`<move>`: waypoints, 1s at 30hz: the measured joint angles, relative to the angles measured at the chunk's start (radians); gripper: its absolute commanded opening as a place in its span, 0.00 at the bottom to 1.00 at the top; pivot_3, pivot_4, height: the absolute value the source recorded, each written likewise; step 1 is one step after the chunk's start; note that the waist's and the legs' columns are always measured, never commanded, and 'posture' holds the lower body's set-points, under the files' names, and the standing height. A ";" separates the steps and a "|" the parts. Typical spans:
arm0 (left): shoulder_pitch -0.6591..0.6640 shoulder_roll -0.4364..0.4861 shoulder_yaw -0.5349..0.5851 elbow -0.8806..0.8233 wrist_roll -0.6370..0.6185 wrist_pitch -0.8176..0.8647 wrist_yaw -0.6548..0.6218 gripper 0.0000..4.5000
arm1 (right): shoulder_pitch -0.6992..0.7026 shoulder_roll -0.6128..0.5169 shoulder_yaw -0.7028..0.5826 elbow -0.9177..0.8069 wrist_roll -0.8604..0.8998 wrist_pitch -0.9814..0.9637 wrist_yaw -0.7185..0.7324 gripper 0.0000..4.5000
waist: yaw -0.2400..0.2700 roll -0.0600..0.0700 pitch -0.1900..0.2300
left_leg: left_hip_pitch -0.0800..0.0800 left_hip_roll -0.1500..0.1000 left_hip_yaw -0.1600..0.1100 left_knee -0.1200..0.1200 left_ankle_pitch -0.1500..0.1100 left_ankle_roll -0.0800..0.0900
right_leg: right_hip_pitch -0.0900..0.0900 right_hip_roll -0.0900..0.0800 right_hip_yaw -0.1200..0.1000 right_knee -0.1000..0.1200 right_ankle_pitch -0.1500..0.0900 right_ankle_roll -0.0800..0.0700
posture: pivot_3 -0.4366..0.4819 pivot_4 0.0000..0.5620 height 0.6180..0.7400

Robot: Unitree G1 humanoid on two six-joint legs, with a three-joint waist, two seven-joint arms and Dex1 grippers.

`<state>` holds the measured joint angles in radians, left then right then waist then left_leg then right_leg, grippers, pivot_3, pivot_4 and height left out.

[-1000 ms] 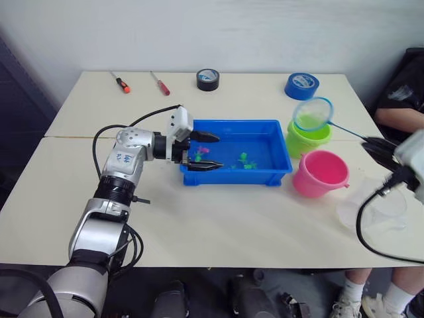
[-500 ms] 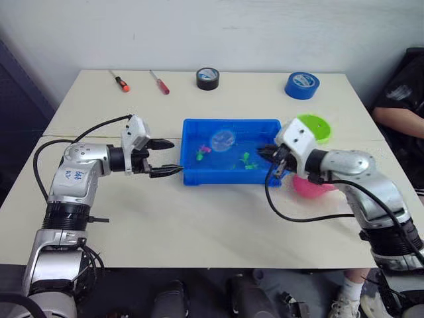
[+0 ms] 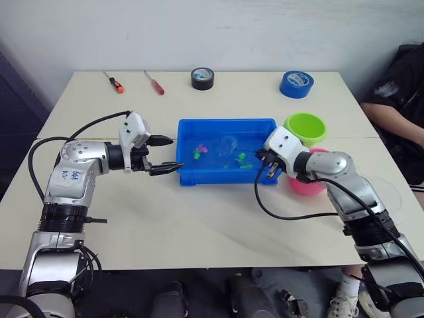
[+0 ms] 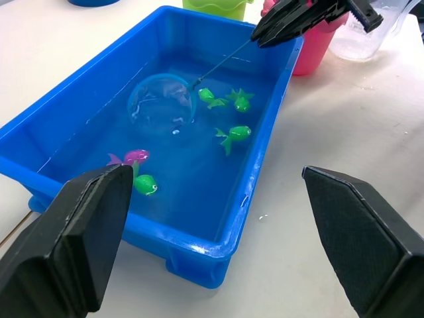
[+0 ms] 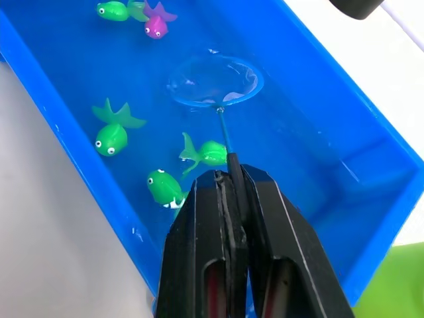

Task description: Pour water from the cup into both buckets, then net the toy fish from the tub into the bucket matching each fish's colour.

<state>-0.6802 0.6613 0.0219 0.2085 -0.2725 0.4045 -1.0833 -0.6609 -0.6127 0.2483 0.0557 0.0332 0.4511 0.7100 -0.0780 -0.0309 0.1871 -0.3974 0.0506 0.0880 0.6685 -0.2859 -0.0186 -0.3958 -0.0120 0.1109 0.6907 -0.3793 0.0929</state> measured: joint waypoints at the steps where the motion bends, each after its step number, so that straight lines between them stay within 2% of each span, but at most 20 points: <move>1: 0.000 0.000 -0.001 0.000 0.000 -0.001 0.000 0.99 | -0.005 0.005 0.011 0.020 -0.011 -0.018 0.002 0.00 | -0.003 0.000 0.000 | 0.000 0.000 0.000 0.000 0.000 0.000 | 0.000 0.000 0.000 0.000 0.000 0.000 | 0.48 0.27 1.00; 13: -0.005 -0.001 -0.002 0.024 0.000 -0.014 -0.003 0.99 | -0.055 0.108 0.011 0.132 -0.032 -0.060 0.004 0.00 | -0.009 0.000 0.000 | 0.000 0.000 0.000 0.000 0.000 -0.001 | 0.000 0.000 0.000 0.001 0.000 0.000 | 0.48 0.27 1.00; 25: -0.014 0.001 -0.002 0.048 0.001 -0.046 -0.010 0.99 | -0.059 0.162 -0.057 0.103 0.029 0.012 0.005 0.00 | -0.010 0.000 0.000 | 0.000 0.000 0.000 0.000 0.000 -0.001 | 0.000 0.000 -0.001 0.001 0.000 0.000 | 0.48 0.27 1.00; 30: -0.014 0.001 -0.002 0.065 0.002 -0.053 -0.011 0.99 | -0.058 0.157 -0.044 0.105 0.000 -0.010 0.005 0.00 | -0.009 0.000 0.000 | 0.000 0.000 0.000 0.000 0.000 -0.001 | 0.000 0.000 0.000 0.001 0.000 0.000 | 0.48 0.27 1.00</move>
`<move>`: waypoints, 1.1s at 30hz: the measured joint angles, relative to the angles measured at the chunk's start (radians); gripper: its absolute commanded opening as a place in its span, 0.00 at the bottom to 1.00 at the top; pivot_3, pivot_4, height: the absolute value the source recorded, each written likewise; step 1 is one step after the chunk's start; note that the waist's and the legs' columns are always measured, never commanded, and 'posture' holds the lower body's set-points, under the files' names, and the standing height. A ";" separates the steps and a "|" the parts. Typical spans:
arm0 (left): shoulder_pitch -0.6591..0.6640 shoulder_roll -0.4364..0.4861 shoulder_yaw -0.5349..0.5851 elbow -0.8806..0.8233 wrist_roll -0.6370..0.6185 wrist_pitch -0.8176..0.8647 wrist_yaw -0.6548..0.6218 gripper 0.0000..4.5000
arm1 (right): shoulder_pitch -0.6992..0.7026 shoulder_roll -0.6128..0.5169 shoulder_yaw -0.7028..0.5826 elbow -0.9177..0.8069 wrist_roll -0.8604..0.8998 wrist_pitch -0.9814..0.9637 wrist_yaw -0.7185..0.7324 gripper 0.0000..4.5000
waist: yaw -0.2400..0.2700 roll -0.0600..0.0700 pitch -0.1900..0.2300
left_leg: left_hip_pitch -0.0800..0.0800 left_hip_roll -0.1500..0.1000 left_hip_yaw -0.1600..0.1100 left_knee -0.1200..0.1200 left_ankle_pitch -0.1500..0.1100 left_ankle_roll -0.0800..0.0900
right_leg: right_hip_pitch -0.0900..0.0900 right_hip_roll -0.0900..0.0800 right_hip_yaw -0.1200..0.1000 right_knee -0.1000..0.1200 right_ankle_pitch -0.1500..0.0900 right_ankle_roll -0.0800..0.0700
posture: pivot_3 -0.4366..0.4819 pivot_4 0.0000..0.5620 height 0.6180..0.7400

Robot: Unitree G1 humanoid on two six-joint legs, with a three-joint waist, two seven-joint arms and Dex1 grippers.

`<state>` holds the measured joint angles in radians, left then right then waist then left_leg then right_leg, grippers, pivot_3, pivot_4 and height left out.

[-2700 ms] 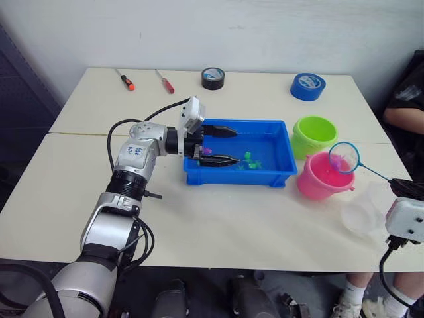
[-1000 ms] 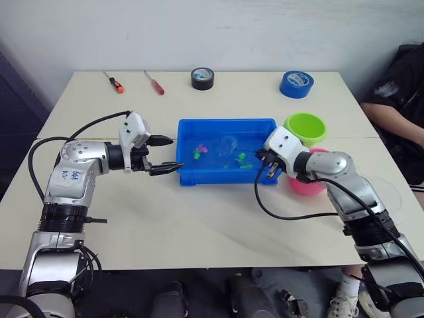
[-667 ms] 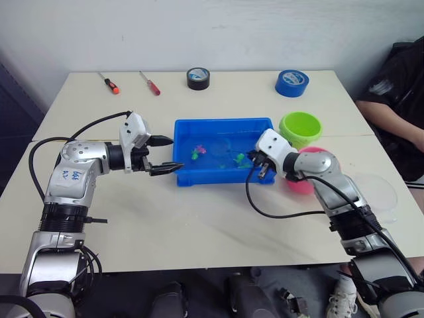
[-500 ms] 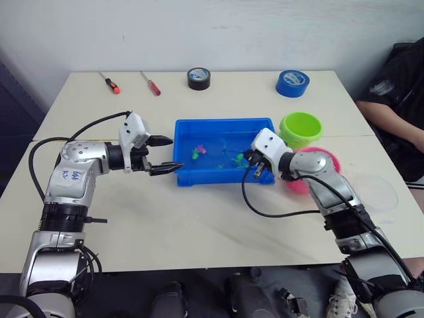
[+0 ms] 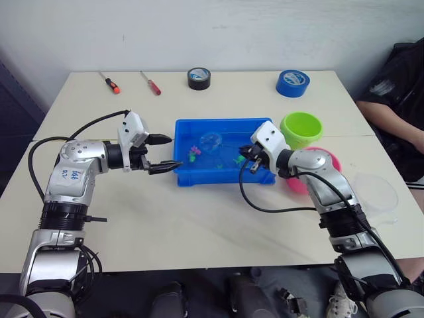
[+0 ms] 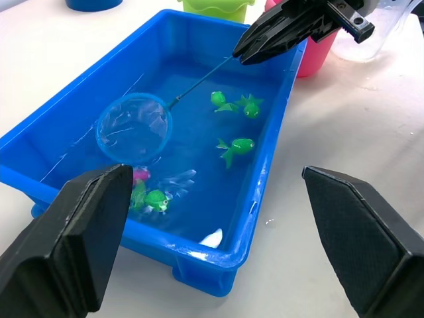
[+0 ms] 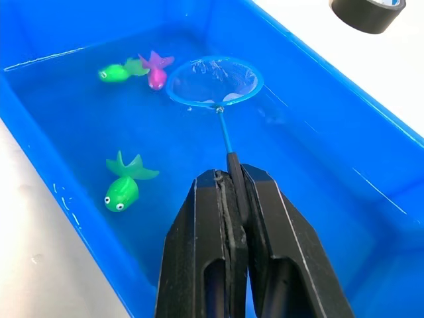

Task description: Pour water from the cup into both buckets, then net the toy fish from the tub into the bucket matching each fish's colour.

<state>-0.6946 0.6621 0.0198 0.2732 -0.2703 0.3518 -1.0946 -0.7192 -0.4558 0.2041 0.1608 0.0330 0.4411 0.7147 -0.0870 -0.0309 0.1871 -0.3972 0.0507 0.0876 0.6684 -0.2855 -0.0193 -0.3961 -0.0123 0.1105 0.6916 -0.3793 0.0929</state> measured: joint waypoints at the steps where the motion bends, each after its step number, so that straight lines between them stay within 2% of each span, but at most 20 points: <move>1: 0.000 0.002 0.000 0.009 0.002 -0.007 -0.002 0.99 | 0.000 -0.004 0.015 0.003 -0.018 -0.016 0.000 0.00 | -0.001 0.000 0.000 | 0.000 0.000 0.000 0.000 0.000 0.000 | 0.000 0.000 0.000 0.000 0.000 0.000 | 0.48 0.27 1.00; 10: 0.000 0.050 0.001 0.028 0.007 -0.031 -0.022 0.99 | 0.003 0.002 0.054 0.010 -0.050 -0.053 0.020 0.00 | -0.002 0.000 0.000 | 0.000 0.000 0.000 0.000 0.000 0.000 | 0.000 0.000 0.000 0.000 0.000 0.000 | 0.48 0.27 1.00; 27: 0.002 0.050 0.001 0.045 0.007 -0.037 -0.011 0.99 | -0.016 0.061 0.065 0.040 -0.053 -0.060 0.022 0.00 | -0.002 0.000 0.000 | 0.000 0.000 0.000 0.000 0.000 0.000 | 0.000 0.000 0.000 0.000 0.000 0.000 | 0.48 0.27 1.00; 33: 0.002 0.050 0.001 0.055 0.007 -0.038 -0.010 0.99 | -0.031 0.084 0.077 0.107 -0.086 -0.110 0.019 0.00 | -0.003 0.000 0.000 | 0.000 0.000 0.000 0.000 0.000 0.000 | 0.000 0.000 0.000 0.000 0.000 0.000 | 0.48 0.27 1.00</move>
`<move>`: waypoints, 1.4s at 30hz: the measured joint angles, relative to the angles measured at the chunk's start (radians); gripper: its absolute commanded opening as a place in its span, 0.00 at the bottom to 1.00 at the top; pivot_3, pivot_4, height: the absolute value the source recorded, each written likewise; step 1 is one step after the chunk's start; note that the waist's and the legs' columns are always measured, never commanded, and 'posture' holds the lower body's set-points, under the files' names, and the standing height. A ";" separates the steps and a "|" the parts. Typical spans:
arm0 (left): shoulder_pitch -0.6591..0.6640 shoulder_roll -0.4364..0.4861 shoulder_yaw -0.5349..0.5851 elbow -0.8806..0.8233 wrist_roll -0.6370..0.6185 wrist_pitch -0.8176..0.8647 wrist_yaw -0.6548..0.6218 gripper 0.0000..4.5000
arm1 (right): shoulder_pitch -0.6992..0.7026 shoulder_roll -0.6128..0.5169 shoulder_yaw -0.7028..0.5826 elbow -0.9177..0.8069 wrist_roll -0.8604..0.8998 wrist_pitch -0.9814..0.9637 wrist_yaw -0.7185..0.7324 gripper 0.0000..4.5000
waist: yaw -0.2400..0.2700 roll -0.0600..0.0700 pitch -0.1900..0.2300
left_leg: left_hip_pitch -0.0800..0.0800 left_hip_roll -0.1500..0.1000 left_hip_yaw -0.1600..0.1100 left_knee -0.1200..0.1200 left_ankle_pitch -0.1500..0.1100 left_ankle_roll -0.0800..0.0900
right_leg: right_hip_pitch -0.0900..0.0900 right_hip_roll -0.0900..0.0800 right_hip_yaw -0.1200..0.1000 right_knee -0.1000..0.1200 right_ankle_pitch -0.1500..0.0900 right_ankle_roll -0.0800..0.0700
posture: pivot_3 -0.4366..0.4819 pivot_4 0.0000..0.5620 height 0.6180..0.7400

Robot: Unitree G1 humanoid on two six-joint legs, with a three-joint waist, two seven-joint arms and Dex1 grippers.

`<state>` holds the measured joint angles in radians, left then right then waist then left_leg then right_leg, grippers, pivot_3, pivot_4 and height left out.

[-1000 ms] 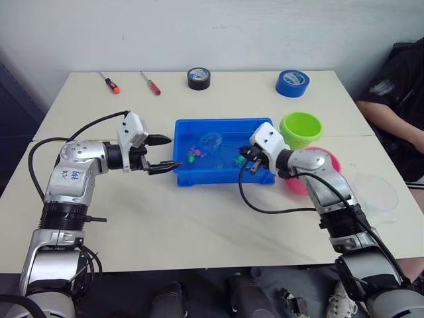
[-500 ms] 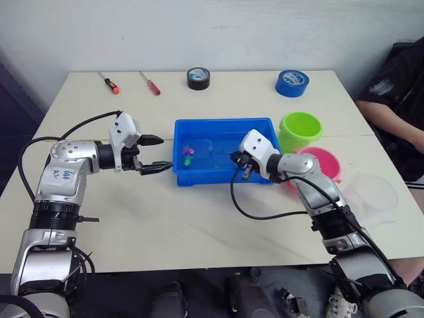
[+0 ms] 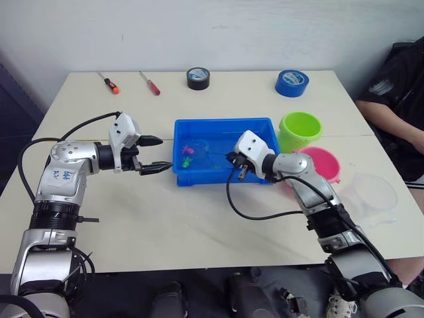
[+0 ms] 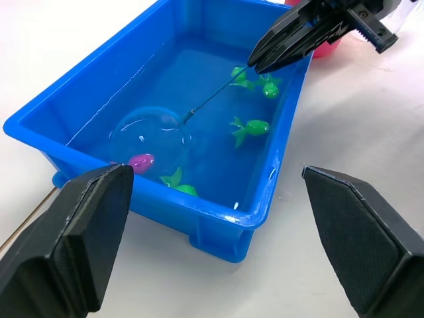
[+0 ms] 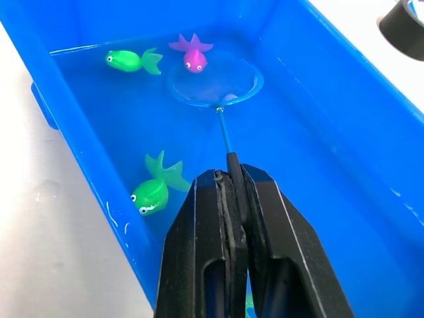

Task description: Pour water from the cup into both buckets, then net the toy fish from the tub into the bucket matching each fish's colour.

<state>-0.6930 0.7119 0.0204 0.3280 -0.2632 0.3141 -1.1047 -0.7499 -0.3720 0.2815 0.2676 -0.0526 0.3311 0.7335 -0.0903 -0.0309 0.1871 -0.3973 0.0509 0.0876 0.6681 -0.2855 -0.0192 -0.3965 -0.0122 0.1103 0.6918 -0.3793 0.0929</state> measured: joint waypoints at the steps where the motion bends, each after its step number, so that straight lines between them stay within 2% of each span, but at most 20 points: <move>1: 0.000 0.000 0.000 0.000 0.000 0.000 0.000 0.99 | -0.008 0.005 0.004 0.016 -0.005 -0.007 -0.002 0.00 | -0.001 0.000 0.000 | 0.000 0.000 0.000 0.000 0.000 0.000 | 0.000 0.000 0.000 0.000 0.000 0.000 | 0.48 0.27 1.00; 11: 0.000 0.000 0.000 -0.001 0.000 0.000 0.009 0.99 | -0.025 0.050 -0.022 0.034 0.034 0.002 0.004 0.00 | -0.005 0.000 0.000 | 0.000 0.000 0.000 0.000 0.000 0.000 | 0.000 0.000 -0.001 0.000 0.000 0.000 | 0.48 0.27 1.00; 17: -0.005 -0.003 0.002 0.003 -0.003 0.001 0.012 0.99 | 0.031 0.032 -0.087 -0.119 0.106 0.120 0.017 0.00 | -0.004 0.000 0.000 | -0.001 0.000 -0.001 0.000 0.000 0.000 | 0.000 -0.001 -0.001 0.000 0.000 0.000 | 0.48 0.27 1.00; 24: -0.093 -0.075 0.031 0.027 -0.087 0.092 0.007 0.99 | 0.163 -0.065 -0.159 -0.372 0.170 0.222 0.019 0.00 | 0.008 0.000 0.000 | -0.003 -0.001 -0.004 0.000 0.000 0.000 | 0.000 -0.001 -0.003 -0.002 0.000 0.000 | 0.48 0.27 1.00; 30: -0.110 -0.125 0.008 -0.021 -0.141 0.161 -0.045 0.99 | 0.329 -0.162 -0.348 -0.653 0.281 0.335 -0.002 0.00 | 0.013 0.000 0.000 | -0.006 -0.001 -0.007 0.000 0.000 0.000 | 0.000 -0.001 -0.006 -0.003 0.000 0.000 | 0.48 0.27 1.00; 37: -0.162 -0.217 -0.055 -0.054 -0.156 0.158 -0.097 0.99 | 0.575 -0.295 -0.702 -0.947 0.422 0.523 -0.024 0.00 | 0.033 0.000 0.000 | -0.006 -0.002 -0.008 -0.001 0.000 -0.001 | 0.001 0.001 -0.005 -0.005 0.000 0.000 | 0.48 0.27 1.00; 42: -0.176 -0.264 -0.095 -0.042 -0.155 0.124 -0.137 0.99 | 0.736 -0.349 -0.913 -1.064 0.479 0.592 -0.021 0.00 | 0.037 0.000 0.000 | -0.005 -0.001 -0.008 -0.001 0.000 -0.001 | 0.002 0.002 -0.004 -0.007 0.000 0.000 | 0.48 0.27 1.00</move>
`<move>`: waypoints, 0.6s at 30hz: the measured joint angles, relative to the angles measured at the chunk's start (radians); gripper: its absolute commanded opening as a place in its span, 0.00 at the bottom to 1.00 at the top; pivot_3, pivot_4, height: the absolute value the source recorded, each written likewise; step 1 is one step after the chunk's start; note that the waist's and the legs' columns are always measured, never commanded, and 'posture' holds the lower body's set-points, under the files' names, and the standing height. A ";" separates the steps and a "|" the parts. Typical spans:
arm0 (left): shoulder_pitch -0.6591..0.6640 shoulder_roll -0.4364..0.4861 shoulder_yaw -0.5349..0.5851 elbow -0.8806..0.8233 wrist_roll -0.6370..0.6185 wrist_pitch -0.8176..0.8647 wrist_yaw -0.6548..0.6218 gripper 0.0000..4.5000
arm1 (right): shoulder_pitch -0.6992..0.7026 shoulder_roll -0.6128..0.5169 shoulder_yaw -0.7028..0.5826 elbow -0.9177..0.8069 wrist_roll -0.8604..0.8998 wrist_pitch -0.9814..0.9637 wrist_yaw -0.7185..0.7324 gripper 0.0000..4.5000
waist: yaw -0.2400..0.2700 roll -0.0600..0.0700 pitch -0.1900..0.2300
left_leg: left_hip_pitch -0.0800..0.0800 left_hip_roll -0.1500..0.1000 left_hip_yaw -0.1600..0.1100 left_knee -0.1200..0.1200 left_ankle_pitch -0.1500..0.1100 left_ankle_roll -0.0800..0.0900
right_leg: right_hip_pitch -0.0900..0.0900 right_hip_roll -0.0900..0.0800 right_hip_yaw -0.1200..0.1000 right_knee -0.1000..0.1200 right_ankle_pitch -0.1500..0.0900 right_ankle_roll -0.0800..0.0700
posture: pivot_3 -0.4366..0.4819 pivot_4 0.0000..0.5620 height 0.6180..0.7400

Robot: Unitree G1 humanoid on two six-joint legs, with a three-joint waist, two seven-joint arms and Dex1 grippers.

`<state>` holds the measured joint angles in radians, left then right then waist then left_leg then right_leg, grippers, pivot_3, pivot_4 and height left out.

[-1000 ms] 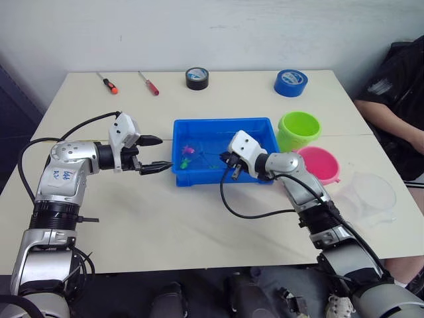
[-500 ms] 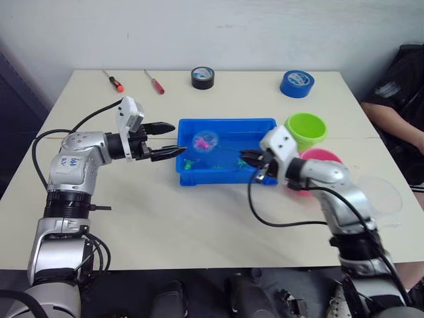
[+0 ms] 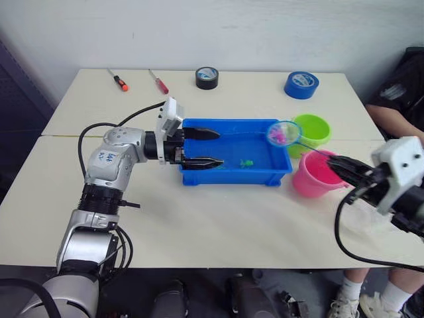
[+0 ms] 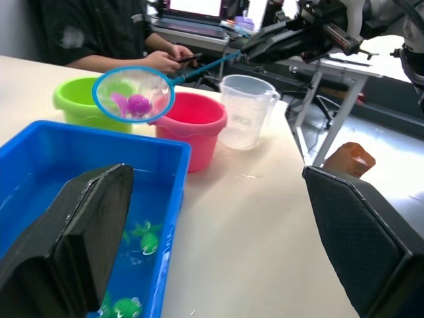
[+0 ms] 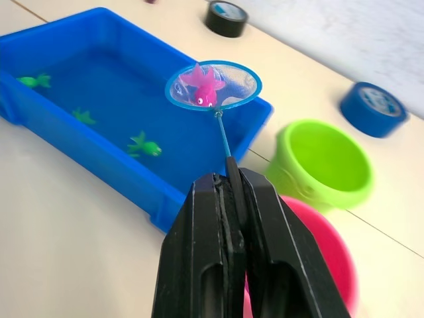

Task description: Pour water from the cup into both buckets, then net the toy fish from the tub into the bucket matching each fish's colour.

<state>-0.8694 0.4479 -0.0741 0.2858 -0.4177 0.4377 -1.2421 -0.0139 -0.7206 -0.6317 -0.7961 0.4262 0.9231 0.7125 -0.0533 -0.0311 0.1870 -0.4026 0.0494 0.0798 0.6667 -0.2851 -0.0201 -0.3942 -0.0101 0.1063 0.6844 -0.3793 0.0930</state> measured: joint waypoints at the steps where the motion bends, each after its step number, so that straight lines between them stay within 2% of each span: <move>1: -0.008 -0.008 -0.009 0.007 0.002 -0.010 -0.008 0.99 | 0.040 -0.002 -0.037 -0.017 0.004 0.003 0.002 0.00 | 0.003 0.000 0.000 | 0.000 0.000 -0.001 0.000 0.000 0.000 | 0.000 0.000 0.000 0.000 0.000 0.000 | 0.48 0.27 1.00; 4: -0.028 -0.025 -0.026 0.043 0.014 -0.048 -0.034 0.99 | 0.172 -0.004 -0.147 -0.040 -0.007 -0.003 0.011 0.00 | 0.007 0.000 0.000 | 0.000 -0.001 -0.001 0.000 0.000 0.000 | 0.002 0.001 0.000 -0.002 0.000 0.000 | 0.48 0.27 1.00; 5: -0.029 -0.029 -0.027 0.047 0.017 -0.052 -0.037 0.99 | 0.191 -0.004 -0.161 -0.043 -0.011 -0.010 0.012 0.00 | 0.007 0.000 0.000 | 0.000 -0.001 0.000 -0.001 0.000 0.000 | 0.001 0.001 0.001 -0.003 0.000 0.001 | 0.48 0.27 1.00; 7: -0.036 -0.051 -0.038 0.071 0.020 -0.076 -0.055 0.99 | 0.316 -0.012 -0.193 -0.048 -0.081 -0.101 0.022 0.00 | 0.011 0.000 0.000 | 0.000 -0.001 0.000 -0.001 0.000 0.000 | 0.002 0.001 0.001 -0.004 0.000 0.001 | 0.48 0.27 1.00; 9: -0.041 -0.058 -0.044 0.083 0.022 -0.082 -0.062 0.99 | 0.362 -0.013 -0.202 -0.047 -0.125 -0.165 0.024 0.00 | 0.009 0.000 0.000 | 0.000 -0.001 0.000 -0.001 0.000 0.000 | 0.002 0.002 0.002 -0.004 0.001 0.002 | 0.48 0.27 1.00; 14: -0.063 -0.080 -0.050 0.084 0.026 -0.105 -0.073 0.99 | 0.480 -0.045 -0.199 -0.019 -0.307 -0.396 0.019 0.00 | 0.011 0.000 0.000 | 0.000 -0.002 0.001 -0.001 0.000 0.000 | 0.002 0.002 0.003 -0.005 0.001 0.002 | 0.48 0.27 1.00; 18: -0.063 -0.083 -0.050 0.123 0.037 -0.135 -0.075 0.99 | 0.588 -0.147 -0.183 0.064 -0.561 -0.694 0.010 0.00 | 0.011 0.000 0.000 | 0.000 -0.002 0.001 -0.001 0.000 0.001 | 0.002 0.003 0.004 -0.006 0.001 0.002 | 0.48 0.27 1.00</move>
<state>-0.9327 0.3646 -0.1242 0.4089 -0.3808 0.3026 -1.3171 0.5736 -0.8678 -0.8145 -0.7320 -0.1348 0.2293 0.7221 -0.0419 -0.0311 0.1869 -0.4022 0.0472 0.0808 0.6660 -0.2852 -0.0196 -0.3923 -0.0072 0.1101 0.6788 -0.3781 0.0954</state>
